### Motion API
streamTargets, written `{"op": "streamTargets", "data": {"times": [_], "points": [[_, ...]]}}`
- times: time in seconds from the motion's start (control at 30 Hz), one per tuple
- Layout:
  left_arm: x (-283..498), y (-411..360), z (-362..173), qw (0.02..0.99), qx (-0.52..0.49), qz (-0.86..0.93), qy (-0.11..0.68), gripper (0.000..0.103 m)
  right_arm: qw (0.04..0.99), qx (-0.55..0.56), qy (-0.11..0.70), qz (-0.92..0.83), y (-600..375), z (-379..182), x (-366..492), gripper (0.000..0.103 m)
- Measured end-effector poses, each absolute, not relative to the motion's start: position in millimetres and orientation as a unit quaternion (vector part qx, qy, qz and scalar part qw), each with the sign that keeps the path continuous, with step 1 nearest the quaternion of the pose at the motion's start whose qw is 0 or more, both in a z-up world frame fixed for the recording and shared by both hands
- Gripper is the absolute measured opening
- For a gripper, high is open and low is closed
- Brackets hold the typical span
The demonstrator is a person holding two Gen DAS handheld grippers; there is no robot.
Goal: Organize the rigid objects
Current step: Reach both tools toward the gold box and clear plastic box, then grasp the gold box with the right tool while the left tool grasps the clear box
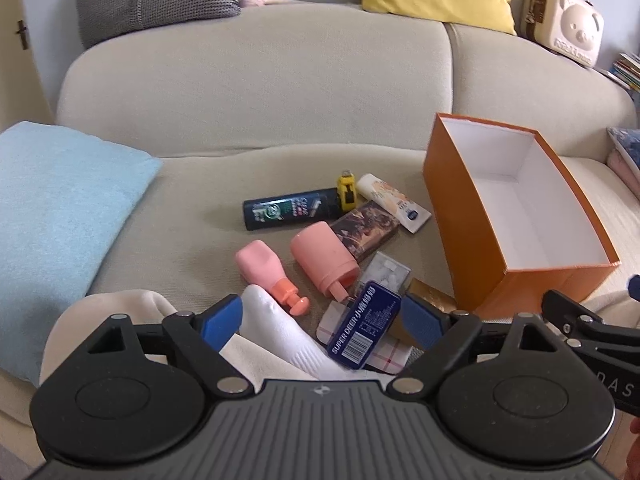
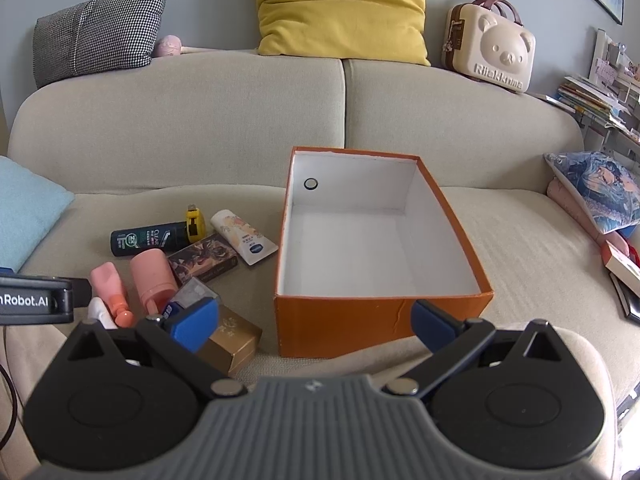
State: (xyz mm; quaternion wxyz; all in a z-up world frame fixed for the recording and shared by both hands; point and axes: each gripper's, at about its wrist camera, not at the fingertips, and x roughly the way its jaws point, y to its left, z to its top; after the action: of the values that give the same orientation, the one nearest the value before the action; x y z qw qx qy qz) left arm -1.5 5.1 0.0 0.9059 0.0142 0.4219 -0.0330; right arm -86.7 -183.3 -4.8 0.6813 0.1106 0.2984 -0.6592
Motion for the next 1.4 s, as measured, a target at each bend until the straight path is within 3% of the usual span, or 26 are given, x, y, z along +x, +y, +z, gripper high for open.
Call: {"op": "streamTargets", "data": {"times": [0.13, 0.2, 0.33, 0.47, 0.53, 0.63, 0.73, 0.93, 1.2, 1.4], "points": [[5.2, 7.1, -7.4, 0.897, 0.024, -0.074, 0.435, 0.094, 0.696, 0.125, 0.303, -0.639, -189.0, -9.9, -85.8, 0.101], [8.9, 7.4, -11.4, 0.893, 0.033, -0.096, 0.438, 0.09, 0.706, 0.135, 0.31, -0.622, -193.8, -14.1, -83.2, 0.093], [24.9, 9.9, -25.0, 0.87, 0.015, -0.169, 0.463, 0.068, 0.721, 0.156, 0.344, -0.581, -209.7, -28.3, -73.7, 0.074], [41.6, 5.0, -42.5, 0.844, 0.035, -0.241, 0.478, 0.057, 0.724, 0.206, 0.374, -0.541, -233.5, -50.3, -67.3, 0.06], [49.7, 3.5, -51.4, 0.834, 0.047, -0.254, 0.488, 0.047, 0.72, 0.236, 0.38, -0.53, -244.2, -61.9, -67.3, 0.059], [65.7, 5.6, -64.4, 0.82, 0.044, -0.261, 0.507, 0.043, 0.715, 0.26, 0.384, -0.523, -255.8, -73.6, -65.3, 0.058], [80.7, 13.1, -75.3, 0.812, 0.033, -0.248, 0.528, 0.043, 0.707, 0.28, 0.387, -0.522, -265.3, -83.9, -62.5, 0.058], [93.6, 20.9, -84.9, 0.812, 0.019, -0.234, 0.534, 0.043, 0.678, 0.343, 0.363, -0.539, -291.2, -95.5, -64.8, 0.074], [107.2, 27.1, -88.9, 0.816, -0.002, -0.22, 0.535, 0.043, 0.658, 0.369, 0.372, -0.542, -311.1, -117.7, -58.5, 0.077], [110.0, 25.0, -93.0, 0.814, 0.009, -0.219, 0.537, 0.049, 0.654, 0.39, 0.345, -0.548, -318.2, -119.3, -63.8, 0.08]]}}
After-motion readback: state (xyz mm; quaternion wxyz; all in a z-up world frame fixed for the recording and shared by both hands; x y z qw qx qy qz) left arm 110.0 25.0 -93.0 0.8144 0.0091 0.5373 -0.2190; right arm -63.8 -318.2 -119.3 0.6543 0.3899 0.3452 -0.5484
